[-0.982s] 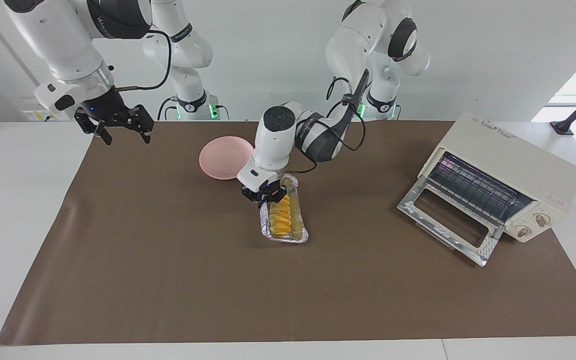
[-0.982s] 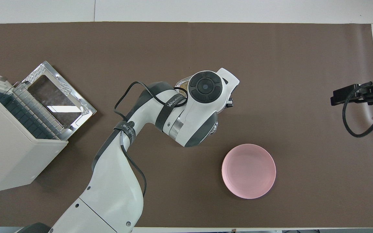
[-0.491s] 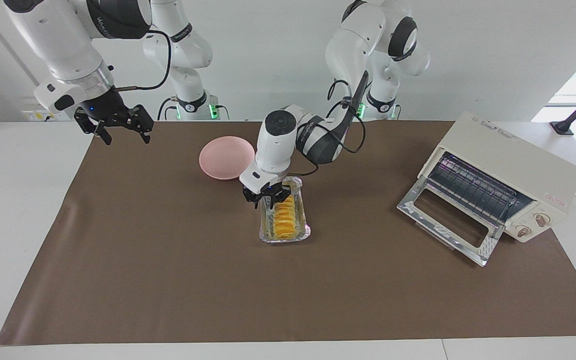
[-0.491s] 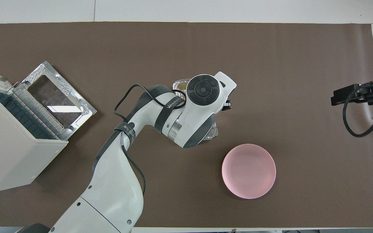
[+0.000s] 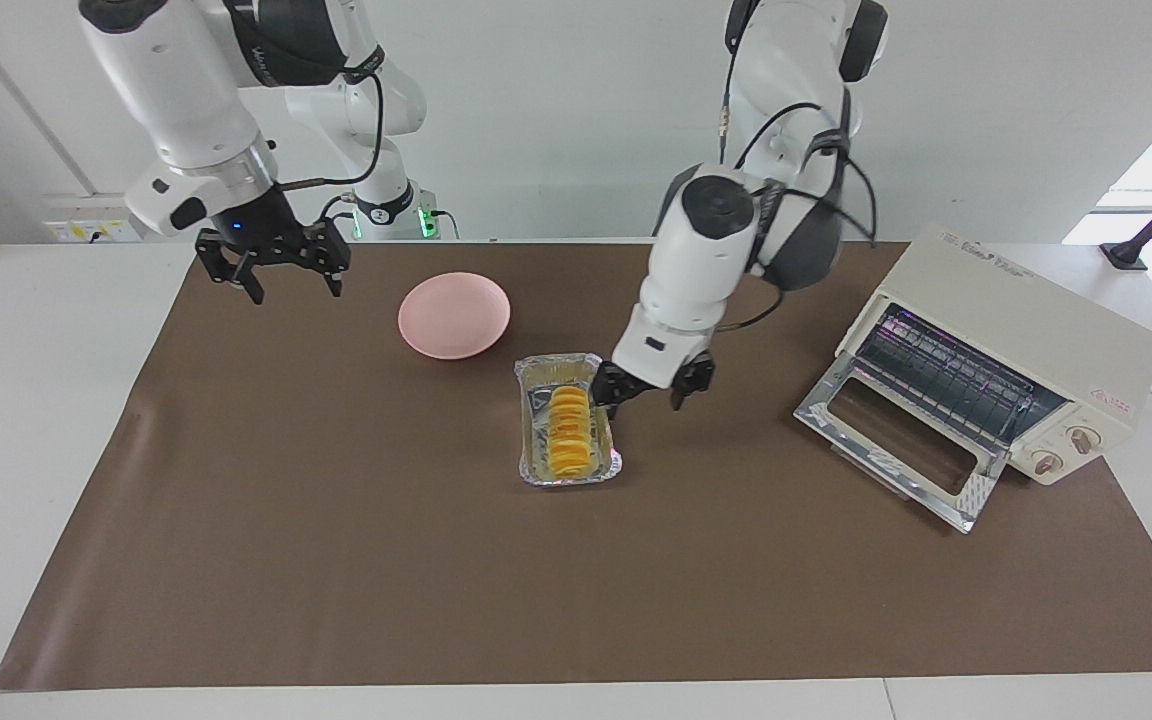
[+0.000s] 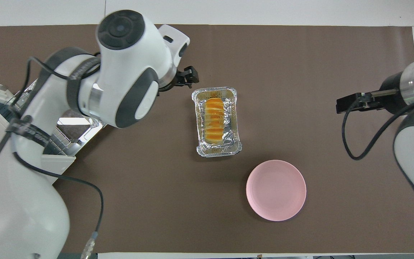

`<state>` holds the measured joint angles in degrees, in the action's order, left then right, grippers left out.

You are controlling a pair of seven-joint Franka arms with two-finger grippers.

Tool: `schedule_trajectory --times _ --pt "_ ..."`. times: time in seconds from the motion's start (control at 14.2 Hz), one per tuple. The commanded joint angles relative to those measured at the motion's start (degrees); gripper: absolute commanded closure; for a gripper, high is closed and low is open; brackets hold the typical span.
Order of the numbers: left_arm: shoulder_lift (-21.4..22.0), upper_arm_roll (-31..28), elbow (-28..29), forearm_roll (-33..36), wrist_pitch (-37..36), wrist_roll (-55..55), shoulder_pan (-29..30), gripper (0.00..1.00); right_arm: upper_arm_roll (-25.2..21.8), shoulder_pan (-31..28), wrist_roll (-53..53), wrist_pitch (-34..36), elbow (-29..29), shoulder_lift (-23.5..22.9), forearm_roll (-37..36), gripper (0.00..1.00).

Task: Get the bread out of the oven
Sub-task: 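Set the tray down while the right gripper reaches toward it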

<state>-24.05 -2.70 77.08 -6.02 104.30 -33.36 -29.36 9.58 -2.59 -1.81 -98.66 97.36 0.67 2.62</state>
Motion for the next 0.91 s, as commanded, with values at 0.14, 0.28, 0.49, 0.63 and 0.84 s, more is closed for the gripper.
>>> schedule_trajectory --times 0.14,0.28,0.49,0.63,0.84 --pt "9.7 0.3 8.6 -0.4 -8.1 17.0 14.9 0.00 0.2 12.5 -12.6 -13.8 0.6 -9.8 0.5 0.00" --pt "12.9 0.4 10.6 1.2 -10.5 25.5 20.3 0.00 0.1 17.9 -18.7 -20.1 0.3 -14.4 0.5 0.00" --pt "18.1 0.4 15.0 1.4 -14.1 28.1 24.4 0.00 0.1 19.6 -22.5 -25.9 -0.1 -19.7 0.4 0.00" --pt "23.8 0.4 22.4 1.7 -13.8 28.2 25.0 0.00 0.1 19.8 -25.3 -30.0 0.6 -23.1 0.5 0.00" --pt "25.7 0.4 23.6 3.9 -14.0 29.7 25.0 0.00 0.2 19.1 -28.9 -32.1 1.6 -26.2 0.7 0.01"
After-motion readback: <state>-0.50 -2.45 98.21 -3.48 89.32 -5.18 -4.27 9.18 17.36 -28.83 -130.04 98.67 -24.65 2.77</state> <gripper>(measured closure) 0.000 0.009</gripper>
